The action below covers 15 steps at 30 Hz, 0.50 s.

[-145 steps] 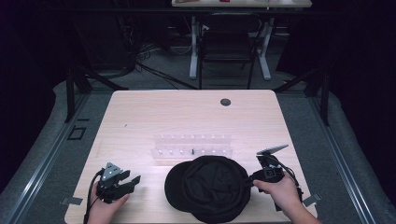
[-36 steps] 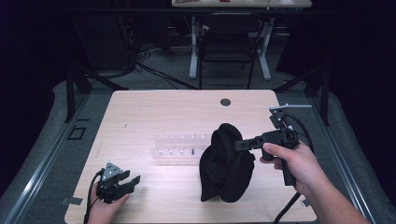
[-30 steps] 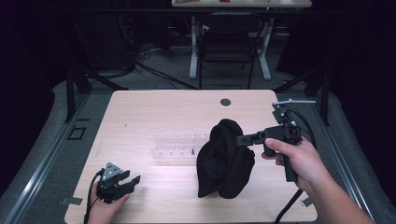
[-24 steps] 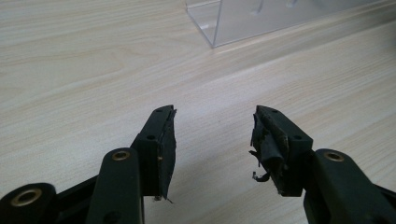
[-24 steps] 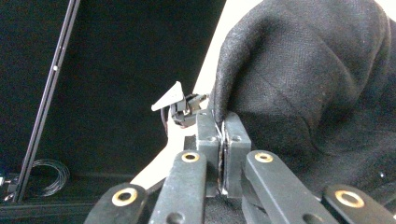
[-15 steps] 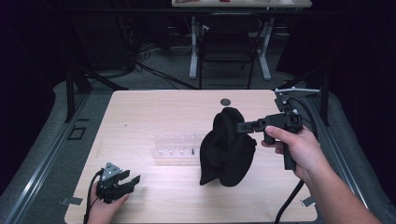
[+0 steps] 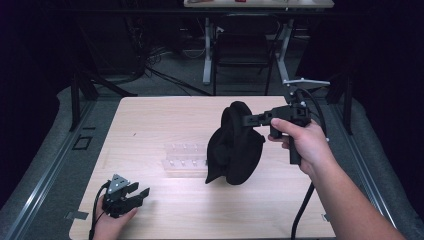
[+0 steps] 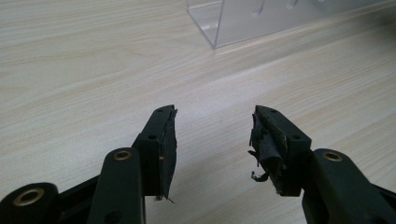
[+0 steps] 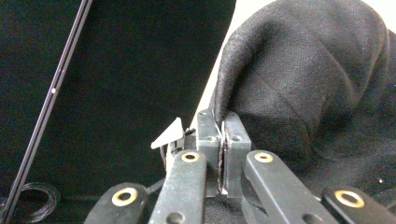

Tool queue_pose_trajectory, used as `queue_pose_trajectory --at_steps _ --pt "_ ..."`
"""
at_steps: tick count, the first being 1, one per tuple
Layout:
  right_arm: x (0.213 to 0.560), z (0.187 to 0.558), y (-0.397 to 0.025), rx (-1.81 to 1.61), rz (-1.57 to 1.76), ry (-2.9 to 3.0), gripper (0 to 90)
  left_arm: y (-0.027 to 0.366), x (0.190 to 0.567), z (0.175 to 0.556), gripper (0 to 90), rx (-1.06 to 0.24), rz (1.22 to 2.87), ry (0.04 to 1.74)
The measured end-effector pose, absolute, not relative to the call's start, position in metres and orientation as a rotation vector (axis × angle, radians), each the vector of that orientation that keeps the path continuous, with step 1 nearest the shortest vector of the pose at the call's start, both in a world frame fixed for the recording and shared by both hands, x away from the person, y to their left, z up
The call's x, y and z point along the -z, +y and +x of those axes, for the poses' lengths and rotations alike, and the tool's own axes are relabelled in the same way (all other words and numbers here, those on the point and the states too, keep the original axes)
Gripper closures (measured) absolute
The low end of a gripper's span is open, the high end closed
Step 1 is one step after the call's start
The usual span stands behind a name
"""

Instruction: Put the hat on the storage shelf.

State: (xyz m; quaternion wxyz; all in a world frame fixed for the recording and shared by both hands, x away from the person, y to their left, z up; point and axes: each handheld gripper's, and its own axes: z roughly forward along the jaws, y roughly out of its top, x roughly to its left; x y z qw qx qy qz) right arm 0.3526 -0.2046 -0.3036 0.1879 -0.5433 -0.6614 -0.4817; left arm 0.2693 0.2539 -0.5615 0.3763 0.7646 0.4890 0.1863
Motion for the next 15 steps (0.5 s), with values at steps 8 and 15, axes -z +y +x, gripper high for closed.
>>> queue_pose_trajectory --at_steps 8,15 --pt "0.302 0.372 -0.193 1.366 -1.562 -1.856 88.2 0.254 0.562 0.269 49.8 -0.465 1.959 1.246" --pt "0.305 0.386 -0.190 1.370 -1.586 -1.874 88.2 0.254 0.562 0.269 49.7 -0.461 1.948 1.250"
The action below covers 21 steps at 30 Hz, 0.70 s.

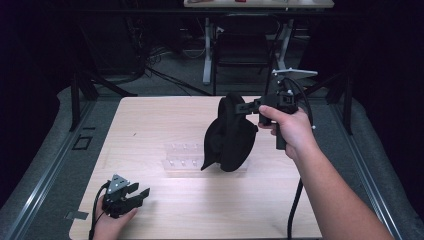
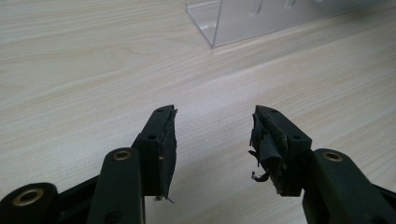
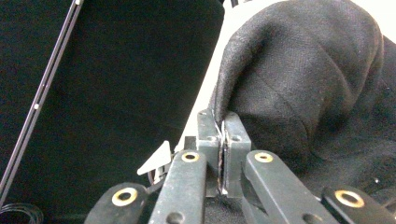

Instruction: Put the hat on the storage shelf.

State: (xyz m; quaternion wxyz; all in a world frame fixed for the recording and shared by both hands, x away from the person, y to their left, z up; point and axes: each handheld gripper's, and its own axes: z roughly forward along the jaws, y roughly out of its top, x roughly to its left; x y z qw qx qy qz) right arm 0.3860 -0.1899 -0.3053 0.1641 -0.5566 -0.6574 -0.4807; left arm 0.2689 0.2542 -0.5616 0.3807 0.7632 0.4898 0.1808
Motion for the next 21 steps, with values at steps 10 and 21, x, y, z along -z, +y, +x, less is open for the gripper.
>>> queue_pose_trajectory --at_steps 10,21 --pt "0.310 0.398 -0.194 1.373 -1.610 -1.880 88.2 0.254 0.561 0.269 49.7 -0.458 1.953 1.245" --pt "0.311 0.402 -0.188 1.365 -1.598 -1.885 88.2 0.253 0.561 0.268 49.6 -0.455 1.943 1.247"
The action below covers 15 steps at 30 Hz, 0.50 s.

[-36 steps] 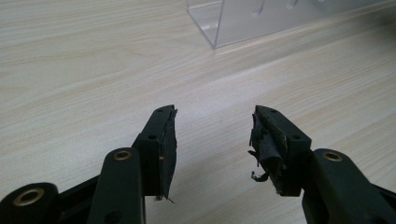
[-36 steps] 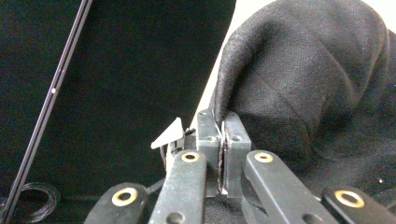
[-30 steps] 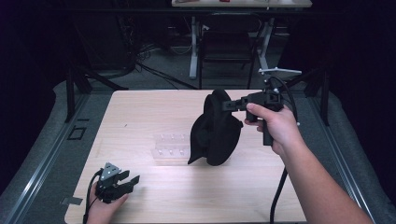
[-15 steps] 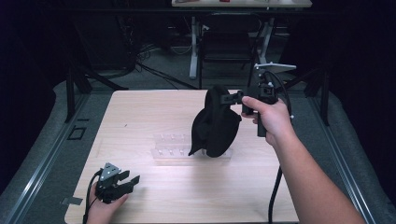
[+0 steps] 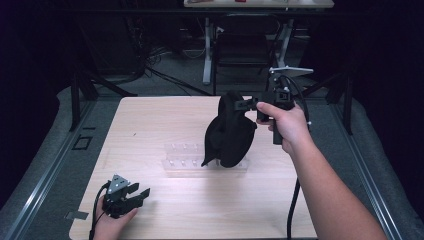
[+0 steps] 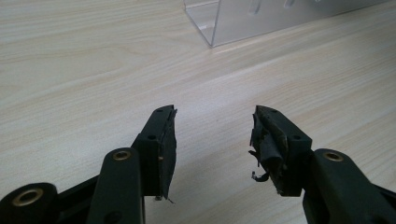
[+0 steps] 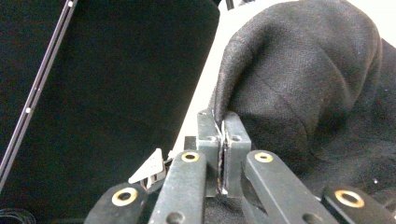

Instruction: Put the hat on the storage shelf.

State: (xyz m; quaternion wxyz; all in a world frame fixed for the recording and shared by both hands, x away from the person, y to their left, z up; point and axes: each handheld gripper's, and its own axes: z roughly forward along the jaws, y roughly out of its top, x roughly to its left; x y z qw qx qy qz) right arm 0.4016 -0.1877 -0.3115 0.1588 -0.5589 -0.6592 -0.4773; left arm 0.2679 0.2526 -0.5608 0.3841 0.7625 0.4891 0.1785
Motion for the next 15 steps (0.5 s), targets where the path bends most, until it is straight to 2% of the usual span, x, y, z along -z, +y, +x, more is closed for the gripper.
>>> queue_pose_trajectory --at_steps 15 --pt "0.310 0.408 -0.158 1.366 -1.526 -1.889 88.0 0.239 0.539 0.270 53.3 -0.445 1.896 1.166"
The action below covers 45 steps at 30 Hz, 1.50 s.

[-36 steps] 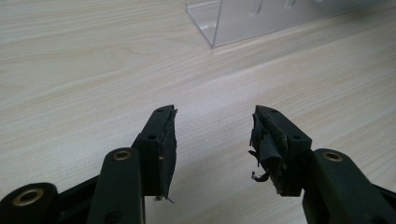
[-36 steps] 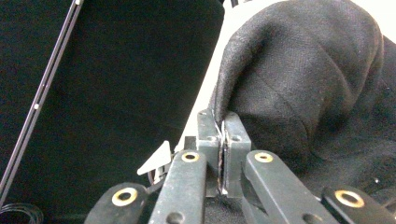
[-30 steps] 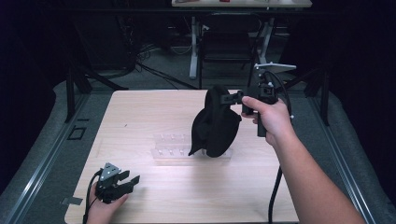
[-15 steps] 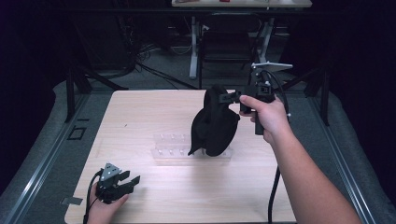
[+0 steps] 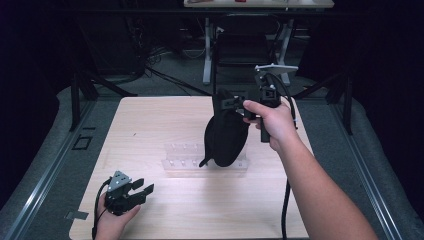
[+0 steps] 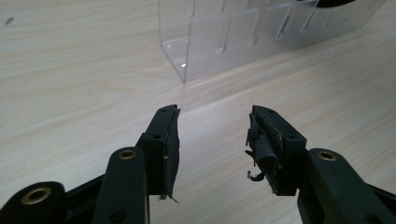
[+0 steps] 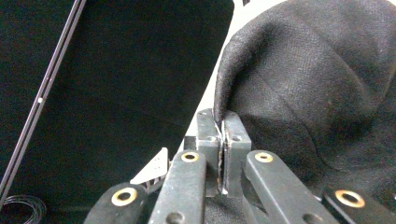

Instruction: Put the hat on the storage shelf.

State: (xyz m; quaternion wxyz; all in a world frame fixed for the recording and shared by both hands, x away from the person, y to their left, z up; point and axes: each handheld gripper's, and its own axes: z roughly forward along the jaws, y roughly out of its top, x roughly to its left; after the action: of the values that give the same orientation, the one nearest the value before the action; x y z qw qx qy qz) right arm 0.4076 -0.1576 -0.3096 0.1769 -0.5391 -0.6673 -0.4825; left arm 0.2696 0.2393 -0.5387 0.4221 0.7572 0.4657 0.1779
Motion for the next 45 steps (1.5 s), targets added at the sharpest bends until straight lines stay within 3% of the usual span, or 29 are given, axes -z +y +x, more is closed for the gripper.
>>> queue_pose_trajectory --at_steps 21,45 --pt "0.313 0.412 -0.140 1.376 -1.476 -1.882 87.9 0.182 0.503 0.294 52.6 -0.451 1.917 1.010" --pt "0.313 0.412 -0.133 1.379 -1.471 -1.880 87.7 0.125 0.473 0.298 61.7 -0.426 1.959 0.842"
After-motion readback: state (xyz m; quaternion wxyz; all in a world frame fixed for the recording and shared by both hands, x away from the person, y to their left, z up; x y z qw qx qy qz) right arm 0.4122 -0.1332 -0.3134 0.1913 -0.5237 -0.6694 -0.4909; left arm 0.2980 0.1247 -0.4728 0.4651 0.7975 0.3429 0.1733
